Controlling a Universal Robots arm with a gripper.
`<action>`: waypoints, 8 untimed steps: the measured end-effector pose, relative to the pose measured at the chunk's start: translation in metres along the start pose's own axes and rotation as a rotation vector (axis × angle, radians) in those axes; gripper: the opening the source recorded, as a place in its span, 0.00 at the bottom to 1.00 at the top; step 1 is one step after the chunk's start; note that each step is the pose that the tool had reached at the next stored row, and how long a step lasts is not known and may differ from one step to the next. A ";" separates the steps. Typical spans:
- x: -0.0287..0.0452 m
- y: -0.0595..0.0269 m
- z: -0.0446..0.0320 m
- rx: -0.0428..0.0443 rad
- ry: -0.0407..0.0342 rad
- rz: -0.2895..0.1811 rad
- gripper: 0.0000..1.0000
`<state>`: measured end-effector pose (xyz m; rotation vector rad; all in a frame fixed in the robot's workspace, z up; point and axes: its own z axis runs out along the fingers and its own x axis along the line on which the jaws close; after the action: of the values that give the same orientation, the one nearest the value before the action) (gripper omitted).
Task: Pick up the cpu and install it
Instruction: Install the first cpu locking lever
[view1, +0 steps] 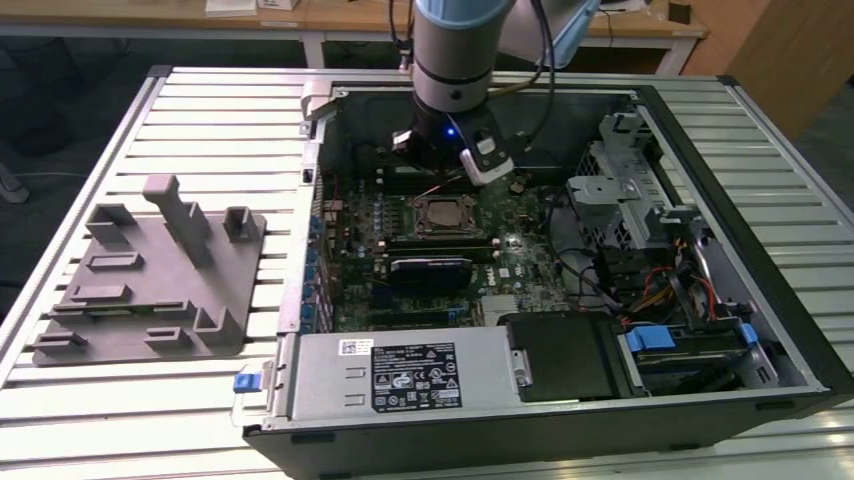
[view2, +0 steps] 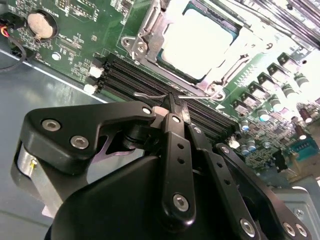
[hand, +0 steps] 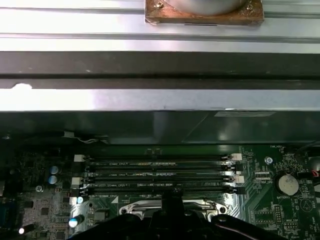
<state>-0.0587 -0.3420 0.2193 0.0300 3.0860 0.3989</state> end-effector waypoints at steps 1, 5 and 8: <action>-0.0008 -0.0001 0.0006 0.0000 -0.0021 0.000 0.11; -0.0041 -0.0008 0.0033 -0.0002 -0.0113 -0.003 0.11; -0.0056 -0.0012 0.0050 -0.0003 -0.0194 -0.005 0.11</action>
<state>-0.0529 -0.3420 0.2144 0.0262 3.0664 0.3964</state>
